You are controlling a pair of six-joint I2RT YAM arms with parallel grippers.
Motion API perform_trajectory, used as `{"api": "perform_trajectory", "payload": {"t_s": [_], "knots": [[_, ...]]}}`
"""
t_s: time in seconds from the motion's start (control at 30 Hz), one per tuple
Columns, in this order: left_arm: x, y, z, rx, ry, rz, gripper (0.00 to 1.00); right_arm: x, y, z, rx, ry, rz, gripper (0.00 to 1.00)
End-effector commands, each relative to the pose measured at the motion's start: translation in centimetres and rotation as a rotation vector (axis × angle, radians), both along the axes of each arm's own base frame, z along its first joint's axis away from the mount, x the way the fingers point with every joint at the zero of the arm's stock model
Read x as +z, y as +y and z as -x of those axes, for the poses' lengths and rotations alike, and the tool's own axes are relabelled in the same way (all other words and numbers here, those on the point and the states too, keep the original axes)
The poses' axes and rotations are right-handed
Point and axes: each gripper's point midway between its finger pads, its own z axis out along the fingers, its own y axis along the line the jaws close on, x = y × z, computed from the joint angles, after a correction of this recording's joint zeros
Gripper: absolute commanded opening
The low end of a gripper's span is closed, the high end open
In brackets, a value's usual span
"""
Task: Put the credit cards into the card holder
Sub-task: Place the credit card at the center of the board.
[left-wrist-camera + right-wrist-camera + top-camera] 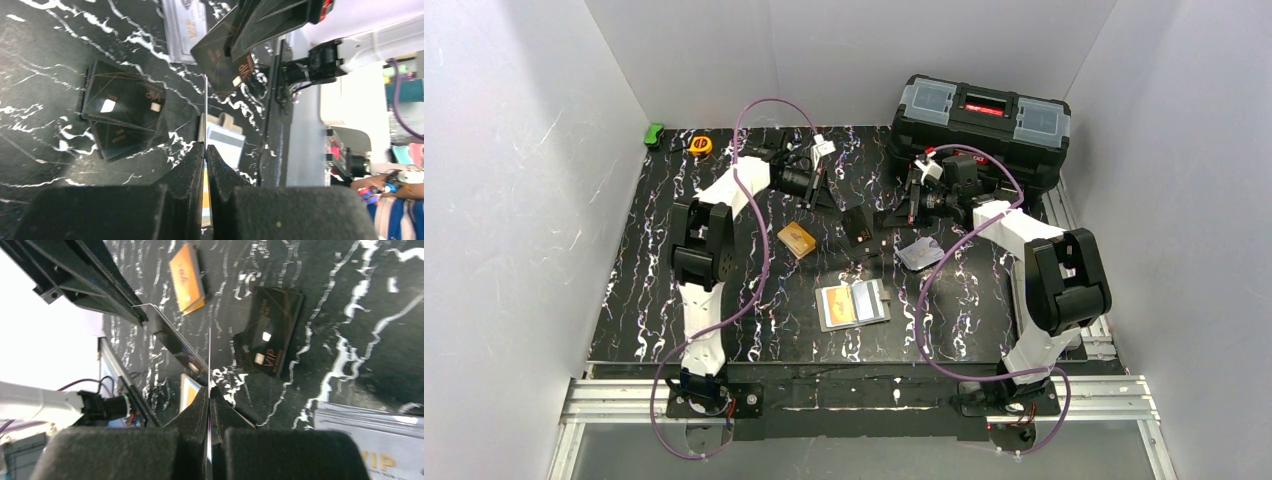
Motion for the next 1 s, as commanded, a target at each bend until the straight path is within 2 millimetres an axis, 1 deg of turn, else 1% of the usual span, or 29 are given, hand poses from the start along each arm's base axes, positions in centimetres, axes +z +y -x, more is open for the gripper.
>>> {"api": "perform_trajectory", "payload": {"t_s": [0.0, 0.1, 0.2, 0.37, 0.43, 0.47, 0.5, 0.57, 0.6, 0.7, 0.77, 0.8, 0.87, 0.97], "knots": [[-2.0, -0.1, -0.5, 0.010, -0.077, -0.085, 0.00, 0.2, -1.7, -1.6, -0.100, -0.060, 0.116, 0.01], [-3.6, -0.4, -0.4, 0.016, -0.089, -0.150, 0.00, 0.2, -2.7, -1.7, -0.156, -0.075, 0.162, 0.01], [-5.3, -0.8, -0.7, 0.034, -0.118, -0.204, 0.00, 0.7, -3.3, -1.4, -0.189, -0.094, 0.172, 0.01], [-6.6, -1.7, -1.0, 0.036, -0.153, -0.254, 0.01, 1.9, -3.2, 0.0, -0.182, -0.105, 0.128, 0.01], [-7.0, -1.7, -1.3, 0.045, -0.156, -0.270, 0.04, 2.3, -2.9, 0.7, -0.164, -0.102, 0.100, 0.01], [-7.3, -1.7, -1.5, 0.052, -0.154, -0.279, 0.09, 2.3, -2.7, 1.1, -0.148, -0.099, 0.087, 0.01], [-7.5, -1.7, -1.8, 0.064, -0.150, -0.290, 0.17, 2.4, -2.4, 1.5, -0.134, -0.095, 0.079, 0.01], [-8.0, -1.6, -2.1, 0.080, -0.149, -0.316, 0.44, 2.1, -2.1, 2.2, -0.110, -0.089, 0.080, 0.01], [-8.0, -1.5, -2.3, 0.085, -0.158, -0.325, 0.52, 2.0, -1.9, 2.6, -0.098, -0.087, 0.081, 0.01], [-7.5, -0.9, -2.9, 0.107, -0.198, -0.356, 0.63, 1.5, -0.9, 4.2, -0.057, -0.079, 0.104, 0.01], [-6.7, -0.5, -2.9, 0.112, -0.219, -0.366, 0.73, 0.9, 0.1, 5.4, -0.021, -0.085, 0.143, 0.01], [-6.0, -0.3, -2.8, 0.112, -0.234, -0.369, 0.79, 0.6, 0.5, 6.0, -0.003, -0.087, 0.164, 0.01], [-4.5, 0.5, -2.4, 0.111, -0.256, -0.380, 0.87, 0.1, 1.2, 7.0, 0.024, -0.091, 0.206, 0.01], [-2.0, 1.9, -0.9, 0.100, -0.285, -0.396, 0.91, -0.4, 2.0, 8.3, 0.057, -0.090, 0.241, 0.01]]}}
